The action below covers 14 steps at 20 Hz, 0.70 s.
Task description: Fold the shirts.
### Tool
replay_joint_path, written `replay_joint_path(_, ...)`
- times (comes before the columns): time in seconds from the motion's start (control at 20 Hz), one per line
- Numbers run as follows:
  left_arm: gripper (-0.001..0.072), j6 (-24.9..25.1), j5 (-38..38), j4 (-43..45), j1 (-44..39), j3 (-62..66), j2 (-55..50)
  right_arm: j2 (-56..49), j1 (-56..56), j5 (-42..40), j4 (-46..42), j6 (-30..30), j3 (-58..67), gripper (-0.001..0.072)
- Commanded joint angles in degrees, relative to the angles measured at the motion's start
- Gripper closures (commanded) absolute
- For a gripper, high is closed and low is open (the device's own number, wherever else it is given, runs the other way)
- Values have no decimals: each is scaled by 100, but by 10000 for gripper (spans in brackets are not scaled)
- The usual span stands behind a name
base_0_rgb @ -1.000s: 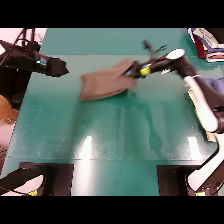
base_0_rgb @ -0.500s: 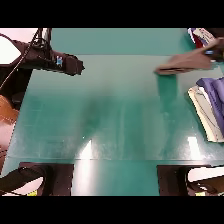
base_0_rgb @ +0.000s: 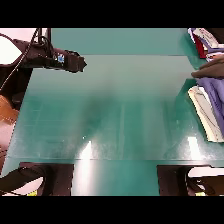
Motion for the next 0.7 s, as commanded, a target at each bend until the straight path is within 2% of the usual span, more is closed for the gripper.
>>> replay_joint_path(0.0,682,0,-2,-15,-2,0,4,61,-57,87,162,7,802,698)
replay_joint_path(0.2,682,4,-109,-15,-2,0,4,811,-291,-52,103,4,-37,698)
replay_joint_path(0.35,682,20,-195,-13,-2,0,4,1316,-686,225,33,0,-765,699)
replay_joint_path(0.65,682,22,-223,-13,-2,0,4,2105,-1429,1213,-1749,11,-2218,697)
